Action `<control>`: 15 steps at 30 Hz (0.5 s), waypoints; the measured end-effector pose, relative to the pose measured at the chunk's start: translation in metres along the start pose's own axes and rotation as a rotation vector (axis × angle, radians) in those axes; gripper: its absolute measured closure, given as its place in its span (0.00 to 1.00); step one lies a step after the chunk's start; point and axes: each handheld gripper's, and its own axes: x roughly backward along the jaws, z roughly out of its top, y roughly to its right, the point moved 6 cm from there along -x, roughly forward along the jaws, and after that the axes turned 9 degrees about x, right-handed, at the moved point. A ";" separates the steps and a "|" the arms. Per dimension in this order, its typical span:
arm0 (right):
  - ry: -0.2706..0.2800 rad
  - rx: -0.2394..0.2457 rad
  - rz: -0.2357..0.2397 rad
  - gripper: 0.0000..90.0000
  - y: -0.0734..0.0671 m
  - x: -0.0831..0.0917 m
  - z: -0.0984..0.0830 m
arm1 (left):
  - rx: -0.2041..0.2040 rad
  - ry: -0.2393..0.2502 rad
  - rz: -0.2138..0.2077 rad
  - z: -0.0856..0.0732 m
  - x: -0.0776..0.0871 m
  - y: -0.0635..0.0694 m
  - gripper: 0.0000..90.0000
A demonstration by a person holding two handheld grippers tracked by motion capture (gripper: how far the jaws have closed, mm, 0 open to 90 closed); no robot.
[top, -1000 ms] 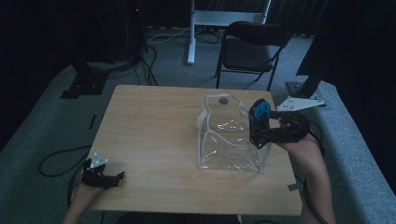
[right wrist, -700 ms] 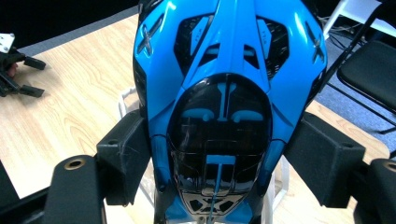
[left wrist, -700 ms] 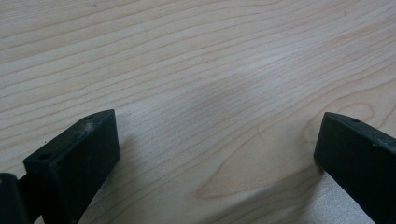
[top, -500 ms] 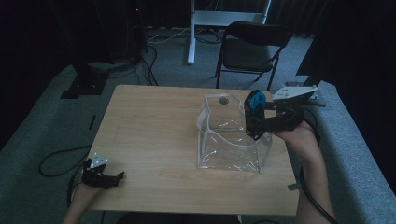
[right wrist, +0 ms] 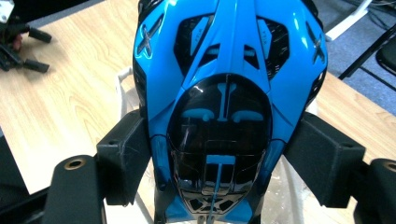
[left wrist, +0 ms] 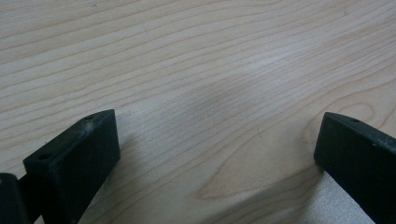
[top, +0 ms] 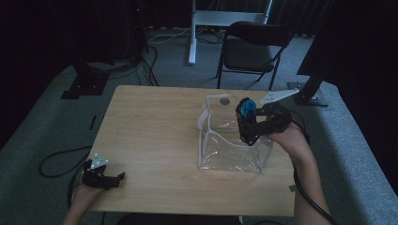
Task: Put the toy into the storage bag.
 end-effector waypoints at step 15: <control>-0.132 0.051 0.071 0.28 -0.004 -0.037 -0.014 | 0.000 0.002 0.000 0.000 0.000 0.000 0.01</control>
